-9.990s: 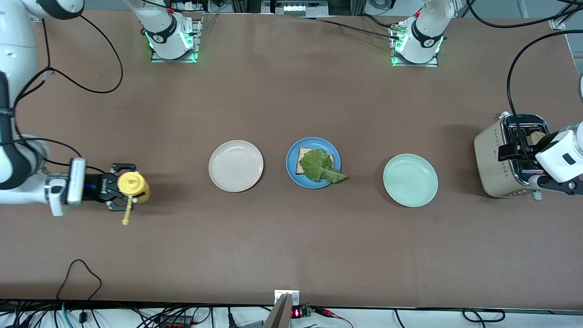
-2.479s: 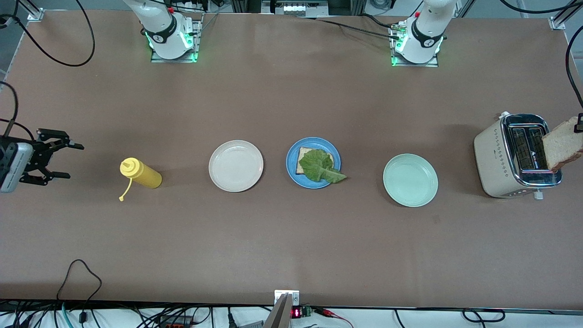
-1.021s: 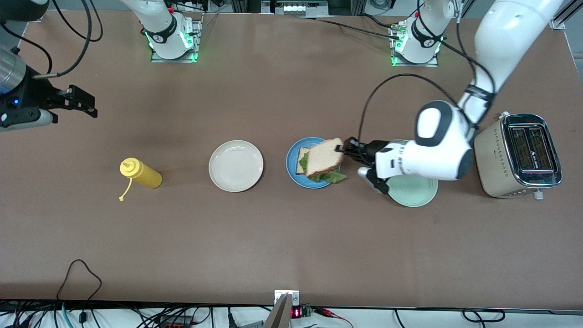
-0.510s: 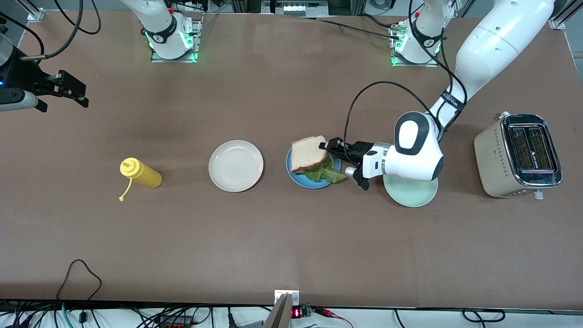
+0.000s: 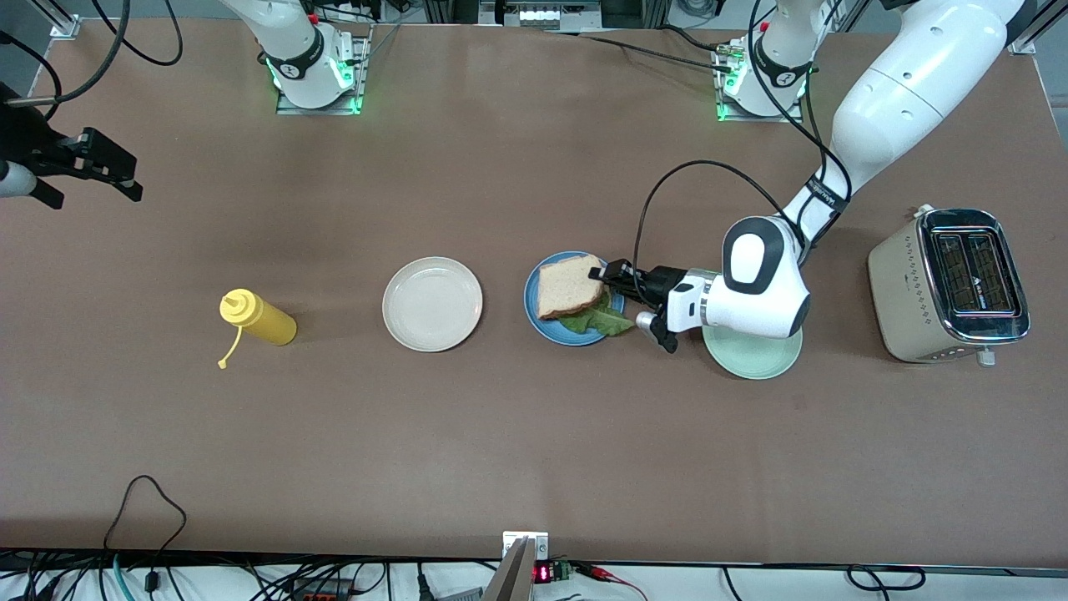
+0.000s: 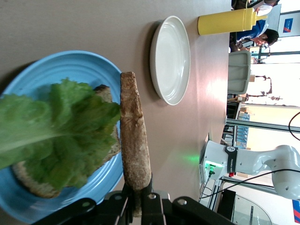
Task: Make sandwich in blue plate with both arms
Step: 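Open the left gripper to release the toast on the sandwich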
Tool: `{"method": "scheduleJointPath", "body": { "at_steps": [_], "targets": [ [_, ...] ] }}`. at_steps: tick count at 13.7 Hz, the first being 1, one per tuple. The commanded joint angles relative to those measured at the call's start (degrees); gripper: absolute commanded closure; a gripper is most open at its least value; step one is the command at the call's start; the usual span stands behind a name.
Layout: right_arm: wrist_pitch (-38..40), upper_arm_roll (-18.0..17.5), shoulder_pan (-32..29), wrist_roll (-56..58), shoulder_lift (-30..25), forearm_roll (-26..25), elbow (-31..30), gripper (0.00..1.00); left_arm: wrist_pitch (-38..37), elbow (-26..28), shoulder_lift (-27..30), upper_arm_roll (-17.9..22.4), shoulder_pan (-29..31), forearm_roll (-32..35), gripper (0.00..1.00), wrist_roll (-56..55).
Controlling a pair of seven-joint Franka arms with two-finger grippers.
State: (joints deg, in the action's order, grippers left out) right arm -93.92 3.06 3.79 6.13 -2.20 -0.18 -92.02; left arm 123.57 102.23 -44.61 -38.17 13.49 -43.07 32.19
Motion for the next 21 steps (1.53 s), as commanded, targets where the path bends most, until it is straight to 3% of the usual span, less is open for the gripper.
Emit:
{"method": "scheduleJointPath", "body": {
  "at_steps": [1, 2, 5, 8, 14, 17, 21],
  "targets": [
    [0.0, -0.2, -0.4, 0.4, 0.7, 0.5, 2.1, 0.0, 0.0, -0.3, -0.3, 0.7, -0.3, -1.7, 0.64, 1.7],
    [0.1, -0.2, -0.4, 0.4, 0.7, 0.5, 3.3, 0.0, -0.1, -0.3, -0.6, 1.0, -0.3, -1.4, 0.01, 1.7],
    [0.1, -0.2, -0.4, 0.2, 2.4, 0.0, 6.1, 0.0, -0.3, -0.3, 0.9, 1.4, 0.1, 0.9, 0.0, 1.4],
    [0.0, -0.2, -0.5, 0.0, 2.8, 0.1, 6.6, 0.0, -1.8, -0.3, 5.9, 1.7, 0.7, 11.8, 0.0, 0.4],
    [0.0, -0.2, -0.5, -0.1, 4.0, 0.4, 6.6, 0.0, -12.9, -1.9, 17.3, 1.8, 1.4, 32.7, 0.0, -11.0],
    [0.0, -0.2, -0.5, -0.2, 4.0, 0.4, 6.6, 0.0, -23.6, -8.2, 20.7, 1.9, 1.5, 43.3, 0.0, -14.4],
    [0.0, -0.2, -0.4, -0.3, 4.0, 0.4, 6.6, 0.0, -42.0, -24.6, 21.0, 1.9, 1.9, 54.5, 0.0, -15.1]
  ]
}}
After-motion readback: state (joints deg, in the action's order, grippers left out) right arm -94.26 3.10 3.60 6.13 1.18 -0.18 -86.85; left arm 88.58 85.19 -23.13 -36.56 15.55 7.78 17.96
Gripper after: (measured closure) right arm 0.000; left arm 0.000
